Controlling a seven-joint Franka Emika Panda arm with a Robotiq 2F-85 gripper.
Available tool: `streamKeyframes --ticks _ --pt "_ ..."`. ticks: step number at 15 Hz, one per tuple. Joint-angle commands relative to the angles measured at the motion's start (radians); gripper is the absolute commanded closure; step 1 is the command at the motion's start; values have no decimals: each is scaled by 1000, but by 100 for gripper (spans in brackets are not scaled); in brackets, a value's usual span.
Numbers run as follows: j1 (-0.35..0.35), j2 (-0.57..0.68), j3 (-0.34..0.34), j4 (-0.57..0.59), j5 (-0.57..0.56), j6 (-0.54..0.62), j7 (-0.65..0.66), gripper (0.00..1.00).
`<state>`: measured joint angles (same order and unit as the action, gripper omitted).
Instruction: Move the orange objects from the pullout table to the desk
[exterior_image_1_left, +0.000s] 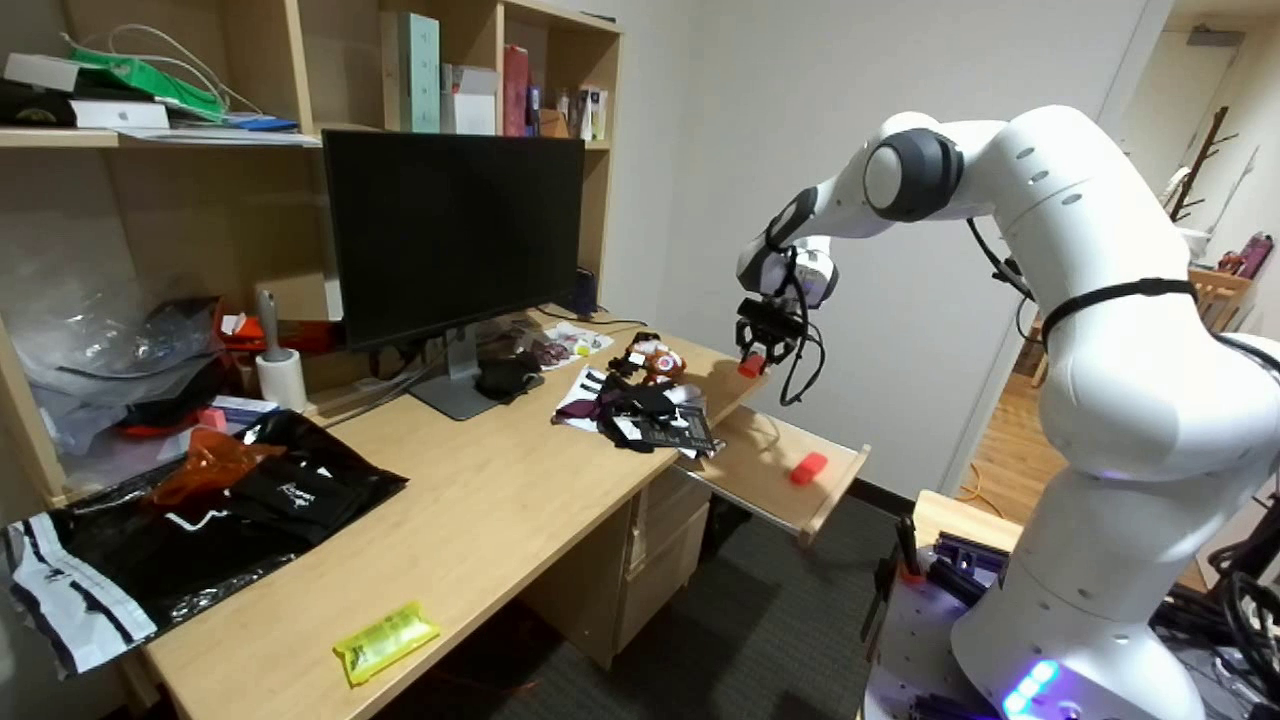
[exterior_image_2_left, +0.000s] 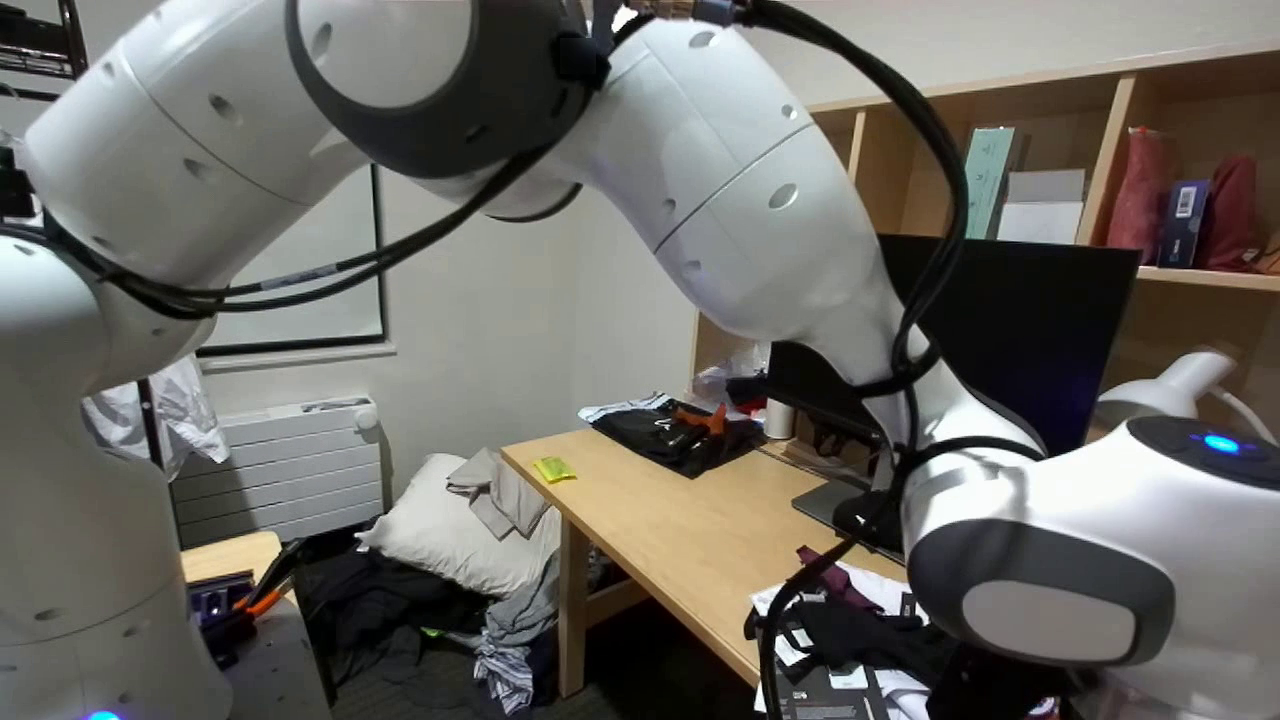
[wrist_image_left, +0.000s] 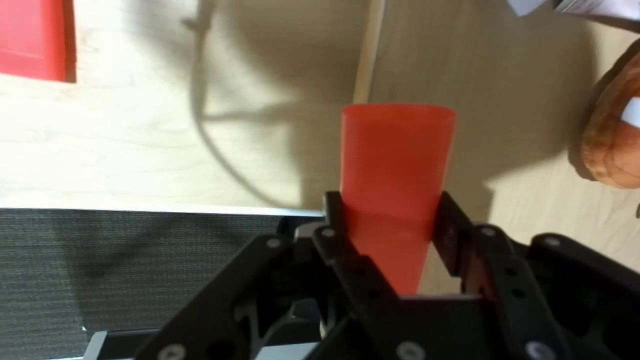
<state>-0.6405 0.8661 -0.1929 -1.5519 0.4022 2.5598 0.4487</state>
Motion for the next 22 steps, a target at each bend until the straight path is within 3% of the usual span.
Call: streamKeyframes --ticks 1,7,16,22 --pt "91 39 -74 84 -11 -100 140 79" --pt "145 138 -120 215 -50 -207 196 79" --pt "124 293 -138 311 -95 -122 163 79" --pt "103 308 -130 367 -77 -148 186 79"
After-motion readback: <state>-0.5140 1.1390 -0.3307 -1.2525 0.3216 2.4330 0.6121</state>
